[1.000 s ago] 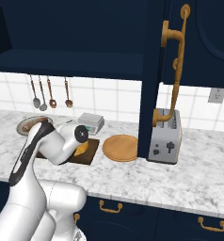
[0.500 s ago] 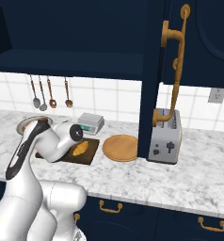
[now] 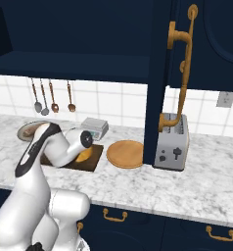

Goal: From the different types of pastries on the counter, select a croissant and place it on the cutting board. Then retrieve a jar of jam from the cabinet and place it alongside the croissant on the cutting board.

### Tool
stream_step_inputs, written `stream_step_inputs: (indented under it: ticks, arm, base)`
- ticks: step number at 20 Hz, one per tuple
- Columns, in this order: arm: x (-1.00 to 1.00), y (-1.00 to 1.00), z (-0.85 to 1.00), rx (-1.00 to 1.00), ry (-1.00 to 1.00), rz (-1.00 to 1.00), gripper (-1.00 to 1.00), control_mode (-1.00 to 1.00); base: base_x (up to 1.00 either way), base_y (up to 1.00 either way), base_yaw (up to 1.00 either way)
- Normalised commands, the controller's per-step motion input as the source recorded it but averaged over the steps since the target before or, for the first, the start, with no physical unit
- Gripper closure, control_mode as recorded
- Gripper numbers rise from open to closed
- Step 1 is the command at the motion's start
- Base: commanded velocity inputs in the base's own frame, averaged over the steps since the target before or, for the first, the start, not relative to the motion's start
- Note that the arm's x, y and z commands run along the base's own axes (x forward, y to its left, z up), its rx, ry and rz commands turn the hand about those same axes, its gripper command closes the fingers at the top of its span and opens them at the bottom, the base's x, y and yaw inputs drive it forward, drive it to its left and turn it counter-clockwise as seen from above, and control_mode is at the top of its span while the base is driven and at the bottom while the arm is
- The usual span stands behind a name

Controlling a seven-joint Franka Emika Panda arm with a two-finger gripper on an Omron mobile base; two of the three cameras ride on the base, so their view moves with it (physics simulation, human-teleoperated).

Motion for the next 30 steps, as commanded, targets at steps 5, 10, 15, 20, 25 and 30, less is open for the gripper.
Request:
stream_step_inputs:
  ticks: [5, 10, 15, 20, 25, 30]
  arm:
    - [0.0, 0.11, -0.93, 0.07, -0.12, -0.01, 1.0, -1.0]
    - [0.0, 0.35, -1.0, 0.15, -0.23, -0.01, 1.0, -1.0]
    - [0.0, 0.04, -0.52, 0.12, -0.11, -0.01, 1.0, -1.0]
    - [0.0, 0.03, 0.0, 0.03, 0.0, -0.01, 1.0, -1.0]
    - [0.0, 0.24, 0.0, 0.0, 0.06, -0.03, 1.0, -1.0]
    - [0.0, 0.14, -0.07, 0.0, 0.02, 0.0, 1.0, -1.0]
  base:
    - [0.0, 0.0, 0.0]
    - [0.0, 0.0, 0.0]
    - [0.0, 0.0, 0.0]
    - [0.0, 0.0, 0.0]
    - [0.0, 0.0, 0.0]
    - [0.0, 0.0, 0.0]
